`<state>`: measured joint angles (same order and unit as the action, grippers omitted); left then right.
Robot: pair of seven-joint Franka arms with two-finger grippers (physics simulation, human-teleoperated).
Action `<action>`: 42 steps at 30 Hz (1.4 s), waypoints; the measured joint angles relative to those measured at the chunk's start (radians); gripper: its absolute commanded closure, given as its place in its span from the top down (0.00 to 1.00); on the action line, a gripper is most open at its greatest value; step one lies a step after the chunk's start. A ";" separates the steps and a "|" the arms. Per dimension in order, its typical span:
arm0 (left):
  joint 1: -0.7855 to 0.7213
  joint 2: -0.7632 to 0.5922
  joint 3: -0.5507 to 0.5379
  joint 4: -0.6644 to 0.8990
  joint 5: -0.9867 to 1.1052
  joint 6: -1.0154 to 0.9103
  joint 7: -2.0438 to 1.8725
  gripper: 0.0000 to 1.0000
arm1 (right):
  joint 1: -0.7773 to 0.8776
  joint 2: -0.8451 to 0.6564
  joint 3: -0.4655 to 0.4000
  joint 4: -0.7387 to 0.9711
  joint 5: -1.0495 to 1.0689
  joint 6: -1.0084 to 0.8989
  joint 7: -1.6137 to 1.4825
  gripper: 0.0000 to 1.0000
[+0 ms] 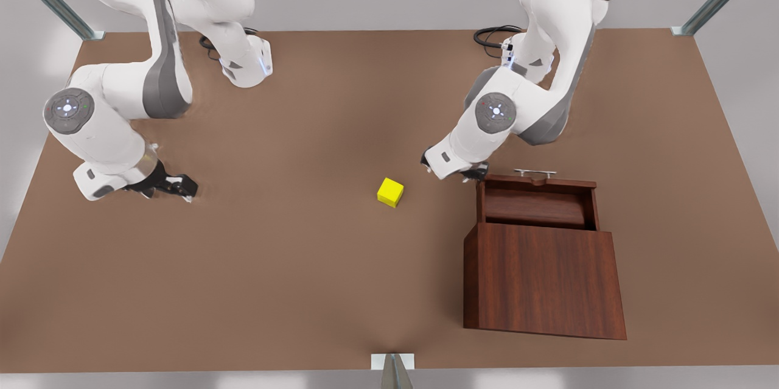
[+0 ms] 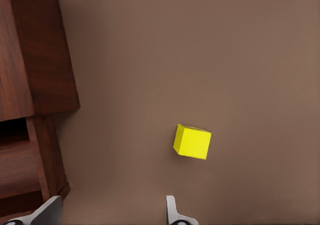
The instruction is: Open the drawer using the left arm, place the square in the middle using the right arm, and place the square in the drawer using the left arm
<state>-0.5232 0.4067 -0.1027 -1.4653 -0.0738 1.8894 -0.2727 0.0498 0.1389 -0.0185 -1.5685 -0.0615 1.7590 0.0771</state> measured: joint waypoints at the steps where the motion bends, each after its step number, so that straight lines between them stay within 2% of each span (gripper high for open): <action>1: -0.052 0.026 0.000 0.000 0.021 0.053 -0.007 1.00 | 0.022 -0.001 -0.087 0.059 0.029 -0.078 -0.040 1.00; 2: -0.113 0.062 0.000 0.000 0.051 0.101 -0.015 1.00 | 0.011 -0.004 -0.117 0.072 0.042 -0.094 -0.053 1.00; 4: -0.177 0.128 0.000 0.000 0.098 0.134 -0.018 1.00 | 0.091 0.019 -0.163 0.114 0.044 -0.115 -0.052 1.00; 8: -0.221 0.215 0.000 -0.004 0.178 0.135 -0.096 1.00 | 0.082 0.048 -0.164 0.165 0.090 -0.074 -0.045 1.00; 17: -0.224 0.344 0.000 -0.010 0.236 0.272 -0.185 1.00 | 0.072 0.055 -0.167 0.167 0.092 -0.084 -0.042 1.00; 30: -0.236 0.430 0.005 -0.012 0.260 0.339 -0.192 1.00 | 0.071 0.064 -0.169 0.179 0.095 -0.070 -0.041 1.00; 31: -0.236 0.431 0.005 -0.010 0.261 0.338 -0.192 0.80 | 0.070 0.071 -0.169 0.179 0.095 -0.069 -0.042 1.00; 32: -0.236 0.430 0.005 -0.010 0.263 0.338 -0.192 0.69 | 0.071 0.076 -0.169 0.180 0.095 -0.068 -0.041 1.00; 35: -0.236 0.428 0.006 -0.010 0.265 0.338 -0.192 0.65 | 0.074 0.085 -0.167 0.180 0.101 -0.067 -0.040 1.00; 42: -0.235 0.391 0.006 -0.004 0.273 0.323 -0.196 0.65 | 0.073 0.085 -0.167 0.180 0.101 -0.067 -0.040 1.00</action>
<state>-0.7578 0.7975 -0.0967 -1.4695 0.1991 2.2124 -0.4690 0.1224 0.2241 -0.1855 -1.3883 0.0399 1.6920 0.0368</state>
